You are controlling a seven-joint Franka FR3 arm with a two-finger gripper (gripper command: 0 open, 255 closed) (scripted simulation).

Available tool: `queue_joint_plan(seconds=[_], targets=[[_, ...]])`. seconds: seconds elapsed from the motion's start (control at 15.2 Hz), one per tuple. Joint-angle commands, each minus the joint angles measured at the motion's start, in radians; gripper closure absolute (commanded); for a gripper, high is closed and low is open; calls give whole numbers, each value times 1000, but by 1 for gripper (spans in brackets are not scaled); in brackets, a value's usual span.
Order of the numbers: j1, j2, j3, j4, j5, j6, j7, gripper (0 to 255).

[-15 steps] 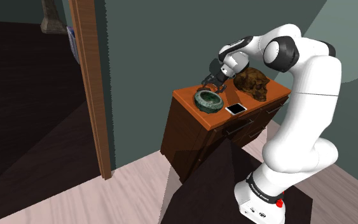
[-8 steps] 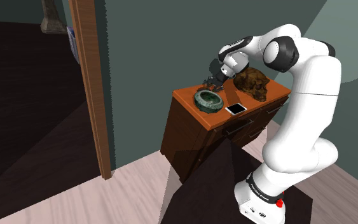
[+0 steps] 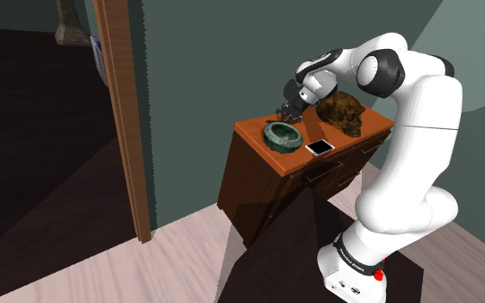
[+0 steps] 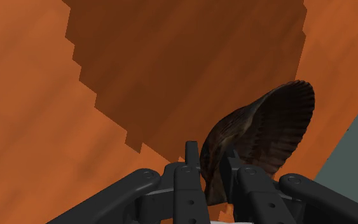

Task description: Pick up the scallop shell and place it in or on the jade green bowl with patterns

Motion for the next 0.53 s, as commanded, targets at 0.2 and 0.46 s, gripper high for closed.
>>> queue_joint_plan(seconds=[0.2,0.46], targets=[[3,-30,-7,9,-16,-34,21,255],[6,-58,-14,21,-31,-70,42,255]])
